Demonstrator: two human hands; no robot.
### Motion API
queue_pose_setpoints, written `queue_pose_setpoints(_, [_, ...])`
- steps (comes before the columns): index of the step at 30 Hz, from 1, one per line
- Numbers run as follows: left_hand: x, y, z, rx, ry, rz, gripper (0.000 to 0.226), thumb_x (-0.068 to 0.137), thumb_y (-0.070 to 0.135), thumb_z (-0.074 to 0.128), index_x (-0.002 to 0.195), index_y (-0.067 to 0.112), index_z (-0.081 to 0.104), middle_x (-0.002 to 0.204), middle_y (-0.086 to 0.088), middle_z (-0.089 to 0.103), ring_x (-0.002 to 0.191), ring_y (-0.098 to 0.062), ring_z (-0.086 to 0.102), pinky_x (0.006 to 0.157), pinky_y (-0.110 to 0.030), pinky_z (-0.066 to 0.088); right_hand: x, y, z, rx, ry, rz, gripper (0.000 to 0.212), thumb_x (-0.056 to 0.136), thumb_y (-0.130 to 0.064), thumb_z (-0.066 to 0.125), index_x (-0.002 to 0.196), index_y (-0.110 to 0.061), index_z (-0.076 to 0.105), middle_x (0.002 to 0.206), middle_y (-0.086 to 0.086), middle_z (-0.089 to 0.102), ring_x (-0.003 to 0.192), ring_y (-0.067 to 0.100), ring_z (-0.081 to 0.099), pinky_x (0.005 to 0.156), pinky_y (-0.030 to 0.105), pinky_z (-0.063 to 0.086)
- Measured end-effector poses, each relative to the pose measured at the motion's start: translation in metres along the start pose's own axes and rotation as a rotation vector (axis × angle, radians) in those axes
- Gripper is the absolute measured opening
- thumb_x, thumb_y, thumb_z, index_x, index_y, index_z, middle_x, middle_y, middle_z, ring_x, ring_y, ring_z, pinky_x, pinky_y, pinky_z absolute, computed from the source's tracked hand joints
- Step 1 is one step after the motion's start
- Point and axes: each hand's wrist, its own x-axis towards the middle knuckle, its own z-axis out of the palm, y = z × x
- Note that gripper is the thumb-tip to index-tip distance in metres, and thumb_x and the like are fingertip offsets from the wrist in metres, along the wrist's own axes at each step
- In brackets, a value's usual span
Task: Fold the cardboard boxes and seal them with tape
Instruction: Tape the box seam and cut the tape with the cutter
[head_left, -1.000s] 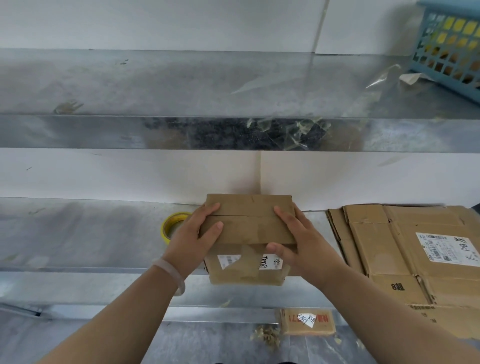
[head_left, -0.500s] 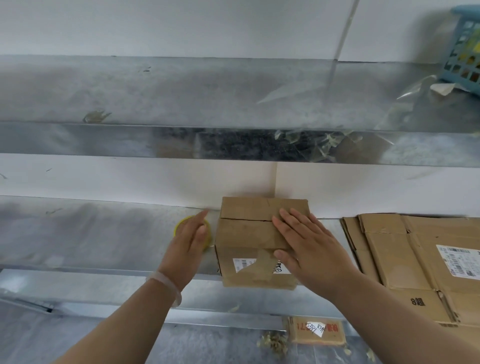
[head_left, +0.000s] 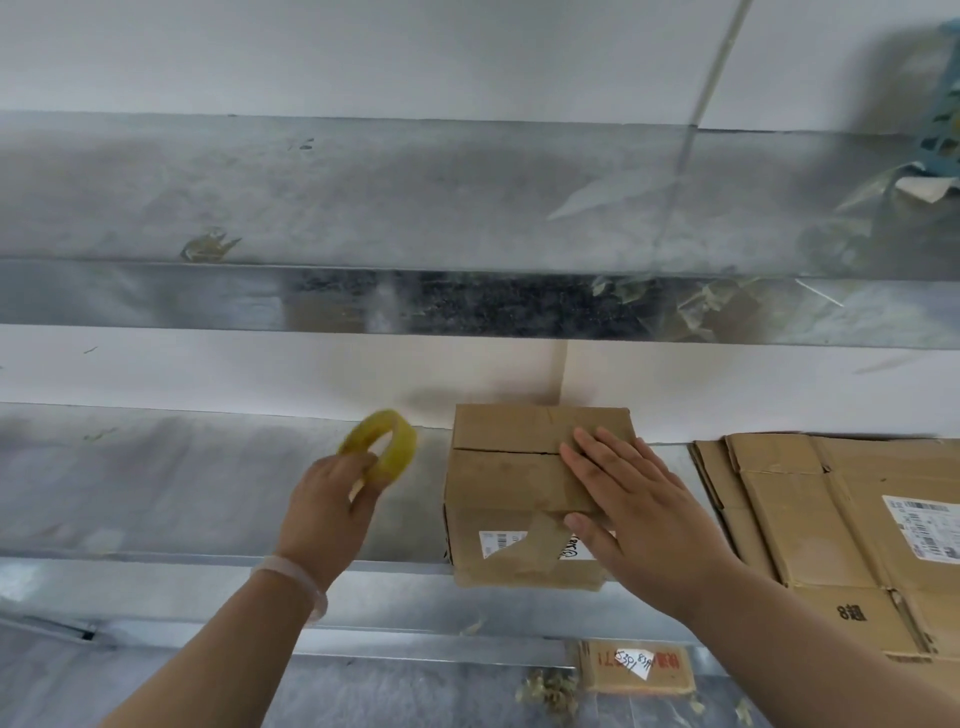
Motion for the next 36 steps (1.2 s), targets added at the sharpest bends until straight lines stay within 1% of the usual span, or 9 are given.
queue_pose_setpoints(4, [0.018,0.072,-0.050,-0.413,0.053,0.067,0.028,0.088,0.051,0.042,0.094,0.029,0.060,0.080,0.009,0.063,0.078,-0.010,0.059,0.069,-0.021,0.046,0.001,0.000,0.001,0.027,-0.001,-0.005,0.067,0.095,-0.061,0.025,0.150,-0.024,0.034,0.157,-0.006,0.029,0.147,0.013,0.023,0.118,0.037,0.010])
queue_pose_setpoints(7, [0.033,0.116,-0.061,-0.557,-0.104,0.116,0.029,0.087,0.052,0.043,0.092,0.032,0.063,0.082,0.007,0.064,0.075,-0.007,0.061,0.067,-0.018,0.048,0.001,0.000,0.001,0.071,0.027,-0.013,0.070,0.093,-0.062,0.027,0.151,-0.024,0.033,0.158,-0.006,0.028,0.147,0.012,0.020,0.118,0.035,0.007])
queue_pose_setpoints(13, [0.061,0.166,-0.027,-0.347,-0.294,0.082,0.012,0.096,0.034,0.051,0.092,0.034,0.062,0.076,0.017,0.061,0.074,-0.002,0.056,0.065,-0.020,0.041,0.002,0.007,0.001,0.138,0.039,-0.057,0.080,0.086,-0.064,0.035,0.150,-0.016,0.035,0.157,-0.004,0.030,0.146,0.010,0.021,0.122,0.035,0.011])
queue_pose_setpoints(15, [0.068,0.172,-0.025,-0.325,-0.300,0.059,0.015,0.096,0.033,0.052,0.094,0.029,0.066,0.071,0.018,0.060,0.071,-0.001,0.055,0.064,-0.017,0.040,0.003,0.009,-0.005,0.271,-0.013,-0.030,0.086,0.082,-0.068,0.026,0.153,-0.021,0.024,0.158,-0.014,0.016,0.147,0.001,0.006,0.120,0.024,-0.005])
queue_pose_setpoints(17, [0.075,0.178,-0.026,-0.286,-0.334,0.045,0.017,0.096,0.034,0.052,0.095,0.027,0.067,0.065,0.018,0.057,0.066,0.001,0.053,0.061,-0.017,0.038,0.004,0.007,-0.012,0.538,-0.034,0.088,0.072,0.090,-0.062,0.032,0.151,-0.025,0.032,0.154,-0.019,0.025,0.141,-0.009,0.010,0.115,0.015,-0.006])
queue_pose_setpoints(20, [0.079,0.184,-0.025,-0.180,-0.385,0.090,0.022,0.096,0.037,0.050,0.088,0.024,0.066,0.077,0.009,0.065,0.076,-0.006,0.059,0.065,-0.025,0.046,0.007,0.000,-0.026,1.027,0.083,0.321,0.027,0.099,-0.045,0.046,0.114,-0.039,0.068,0.120,-0.017,0.064,0.116,-0.003,0.050,0.106,0.023,0.033])
queue_pose_setpoints(22, [0.078,0.187,-0.022,-0.115,-0.405,0.138,0.028,0.096,0.040,0.048,0.087,0.022,0.067,0.081,0.003,0.067,0.077,-0.011,0.061,0.070,-0.033,0.050,0.012,-0.004,-0.038,1.172,0.094,0.484,0.030,0.096,-0.049,0.050,0.083,-0.033,0.072,0.086,-0.008,0.070,0.089,0.009,0.062,0.080,0.027,0.047])
queue_pose_setpoints(28, [0.076,0.191,-0.021,-0.061,-0.419,0.183,0.027,0.096,0.042,0.046,0.079,0.032,0.063,0.073,0.009,0.062,0.071,-0.005,0.057,0.061,-0.025,0.040,0.026,0.000,-0.048,1.136,0.183,0.642,0.015,0.089,-0.037,0.066,0.080,-0.027,0.073,0.077,-0.013,0.068,0.076,0.004,0.060,0.061,0.017,0.040])
queue_pose_setpoints(36, [0.078,0.197,-0.018,-0.005,-0.392,0.168,0.032,0.092,0.054,0.047,0.083,0.029,0.064,0.073,0.009,0.062,0.070,-0.006,0.056,0.060,-0.024,0.038,0.024,0.001,-0.041,1.012,0.251,0.687,0.023,0.100,-0.030,0.050,0.080,-0.020,0.053,0.075,-0.008,0.062,0.069,0.001,0.056,0.053,0.013,0.036])
